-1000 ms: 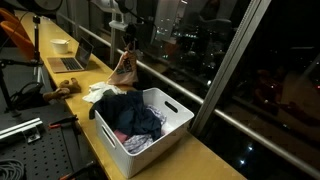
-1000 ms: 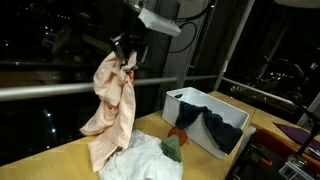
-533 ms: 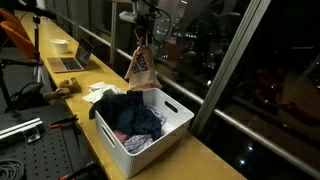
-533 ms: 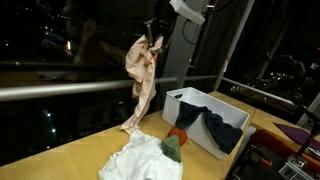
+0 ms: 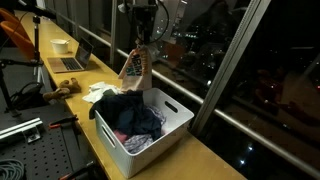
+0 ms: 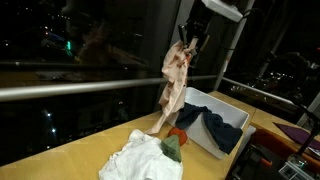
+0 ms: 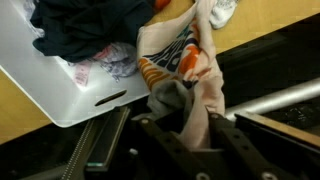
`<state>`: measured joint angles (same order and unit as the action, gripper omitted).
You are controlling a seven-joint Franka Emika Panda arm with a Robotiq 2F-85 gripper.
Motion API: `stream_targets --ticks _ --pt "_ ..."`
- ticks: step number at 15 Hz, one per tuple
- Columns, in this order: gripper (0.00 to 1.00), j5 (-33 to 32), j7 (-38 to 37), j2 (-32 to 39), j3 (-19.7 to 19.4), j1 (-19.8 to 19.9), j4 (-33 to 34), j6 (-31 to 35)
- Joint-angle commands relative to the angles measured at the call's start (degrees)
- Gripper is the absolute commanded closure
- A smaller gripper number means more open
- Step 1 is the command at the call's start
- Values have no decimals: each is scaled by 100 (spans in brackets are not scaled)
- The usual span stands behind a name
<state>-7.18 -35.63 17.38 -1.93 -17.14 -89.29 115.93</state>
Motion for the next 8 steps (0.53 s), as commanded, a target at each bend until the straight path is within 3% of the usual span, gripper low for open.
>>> stream_targets --ticks 1,8 --pt "98 68 -457 -1190 107 343 -1408 480" --pt "98 99 -434 -3266 129 1170 -3600 1168"
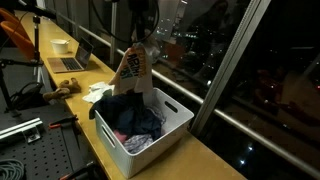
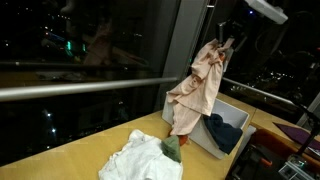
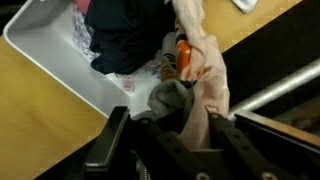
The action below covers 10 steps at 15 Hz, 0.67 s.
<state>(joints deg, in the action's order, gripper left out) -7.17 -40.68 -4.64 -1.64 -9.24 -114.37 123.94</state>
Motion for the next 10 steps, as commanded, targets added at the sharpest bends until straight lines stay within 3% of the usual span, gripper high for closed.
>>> stream_targets --ticks 1,7,10 --pt "98 86 154 -1369 90 515 -1354 374" --pt "98 -203 872 -3108 63 1471 -2530 -10" --pt "98 -409 1319 -2532 315 1689 -2174 268"
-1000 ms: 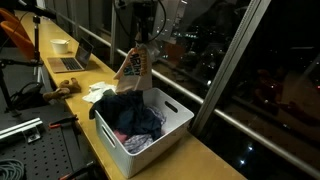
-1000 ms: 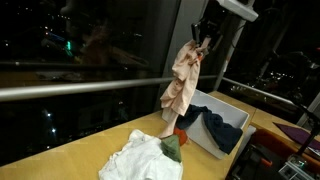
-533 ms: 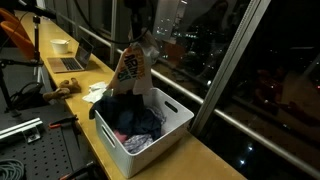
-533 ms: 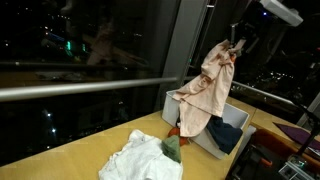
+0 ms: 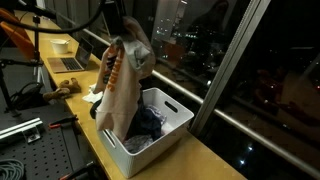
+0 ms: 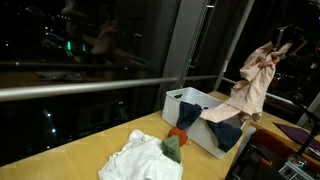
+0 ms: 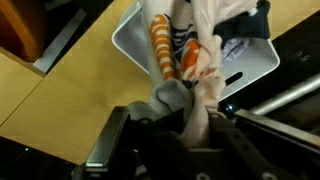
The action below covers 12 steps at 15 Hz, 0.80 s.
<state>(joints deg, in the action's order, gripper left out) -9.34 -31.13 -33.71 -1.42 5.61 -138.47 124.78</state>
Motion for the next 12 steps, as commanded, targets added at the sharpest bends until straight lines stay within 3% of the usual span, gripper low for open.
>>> stream_targets --ticks 1,7,12 --pt "98 -232 477 573 375 206 359 237" --pt "98 -762 717 2024 796 124 1288 467" --pt "98 -1119 974 2821 513 42 1607 516"
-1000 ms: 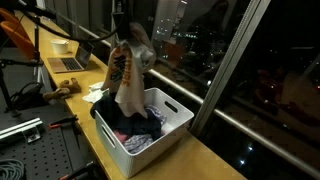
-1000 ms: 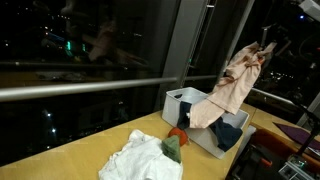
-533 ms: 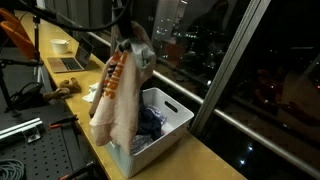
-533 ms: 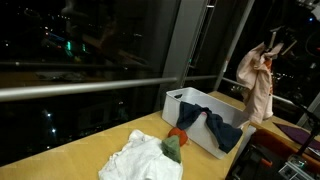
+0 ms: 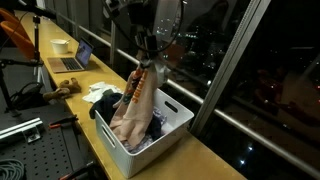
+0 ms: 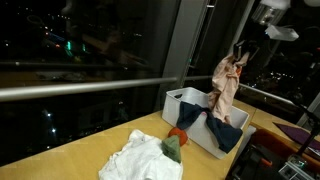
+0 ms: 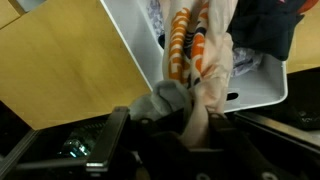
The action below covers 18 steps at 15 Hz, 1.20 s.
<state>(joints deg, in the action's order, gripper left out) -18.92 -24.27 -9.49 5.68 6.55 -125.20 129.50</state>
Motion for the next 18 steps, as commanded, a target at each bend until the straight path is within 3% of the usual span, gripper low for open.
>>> stream_targets --ticks 1,6,11,18 --pt "76 -108 435 499 -236 -105 310 -17" --pt "40 119 916 731 -165 -470 339 -47" --pt "4 116 804 848 62 -981 372 -61" --pt "0 291 547 1698 482 -1695 576 -406"
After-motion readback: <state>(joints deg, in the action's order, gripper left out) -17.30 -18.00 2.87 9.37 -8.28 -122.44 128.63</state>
